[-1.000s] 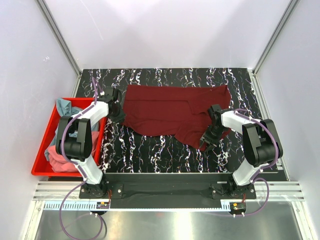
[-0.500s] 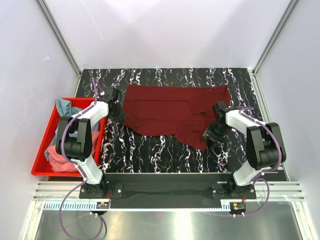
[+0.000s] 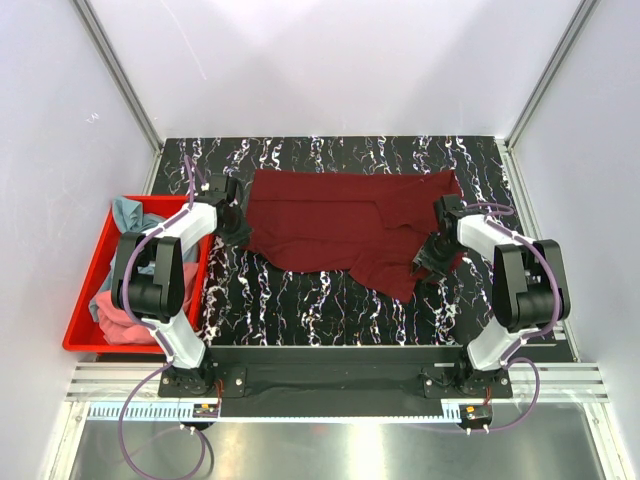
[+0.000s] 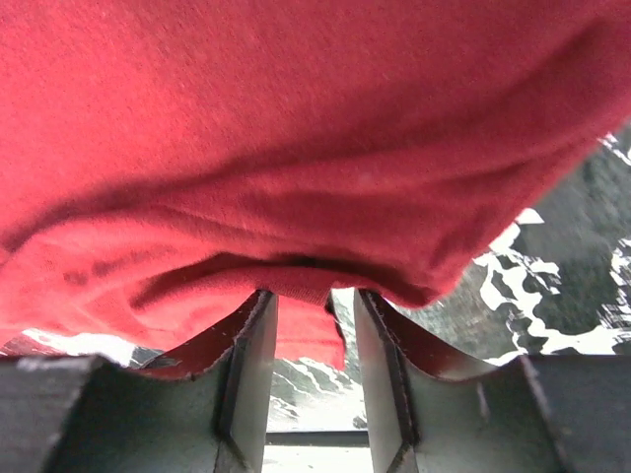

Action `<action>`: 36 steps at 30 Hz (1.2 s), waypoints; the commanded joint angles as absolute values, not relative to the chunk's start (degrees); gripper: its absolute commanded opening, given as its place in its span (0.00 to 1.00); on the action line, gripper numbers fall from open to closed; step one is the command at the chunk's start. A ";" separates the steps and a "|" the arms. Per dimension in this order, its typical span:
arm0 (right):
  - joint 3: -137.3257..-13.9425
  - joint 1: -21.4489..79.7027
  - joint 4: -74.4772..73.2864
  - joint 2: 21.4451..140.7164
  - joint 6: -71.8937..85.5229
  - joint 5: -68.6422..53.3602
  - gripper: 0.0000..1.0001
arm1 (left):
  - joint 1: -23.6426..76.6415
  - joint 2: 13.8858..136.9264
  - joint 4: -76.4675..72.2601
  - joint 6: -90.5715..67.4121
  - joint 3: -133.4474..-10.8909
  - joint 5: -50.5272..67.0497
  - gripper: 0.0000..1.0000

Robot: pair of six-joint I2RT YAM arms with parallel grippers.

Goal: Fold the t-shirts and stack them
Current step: Fold the tshirt

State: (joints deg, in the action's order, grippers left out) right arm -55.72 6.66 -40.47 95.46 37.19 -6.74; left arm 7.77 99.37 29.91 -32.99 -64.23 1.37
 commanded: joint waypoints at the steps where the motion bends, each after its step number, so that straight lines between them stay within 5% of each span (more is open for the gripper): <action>1: -55.82 6.94 -37.18 96.68 36.12 -8.26 0.43 | 7.47 99.49 28.65 -32.26 -65.13 2.72 0.00; 13: -52.13 8.53 -32.87 99.23 39.11 -10.46 0.33 | 7.47 99.40 28.30 -32.61 -65.04 2.72 0.00; 25: -53.61 8.53 -44.37 90.45 39.46 -4.22 0.00 | 7.38 98.09 28.48 -32.52 -64.16 2.72 0.00; 36: -56.87 8.35 -60.46 74.28 40.16 -4.21 0.00 | 7.38 88.96 30.06 -32.78 -57.84 3.78 0.00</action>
State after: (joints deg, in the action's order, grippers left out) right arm -56.05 7.99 -54.50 78.63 39.27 -4.99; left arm 7.73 94.39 30.28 -32.84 -59.55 2.85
